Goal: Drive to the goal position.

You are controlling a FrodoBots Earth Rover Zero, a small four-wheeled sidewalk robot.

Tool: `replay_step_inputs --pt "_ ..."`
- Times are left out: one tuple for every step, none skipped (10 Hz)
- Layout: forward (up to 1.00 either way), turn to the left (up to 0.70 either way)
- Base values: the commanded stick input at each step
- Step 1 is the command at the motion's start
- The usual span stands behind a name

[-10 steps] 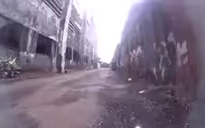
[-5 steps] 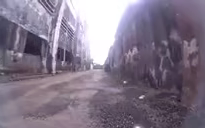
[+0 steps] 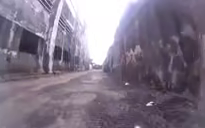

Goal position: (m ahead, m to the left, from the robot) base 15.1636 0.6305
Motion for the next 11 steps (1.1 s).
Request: replay_step_inputs --pt "0.70 0.00" --pt "0.70 0.00" --pt "0.70 0.00" --pt "0.70 0.00" --pt "0.70 0.00" --pt "0.70 0.00" --pt "0.70 0.00" --pt "0.70 0.00" --pt "0.70 0.00" --pt "0.70 0.00" --pt "0.70 0.00"
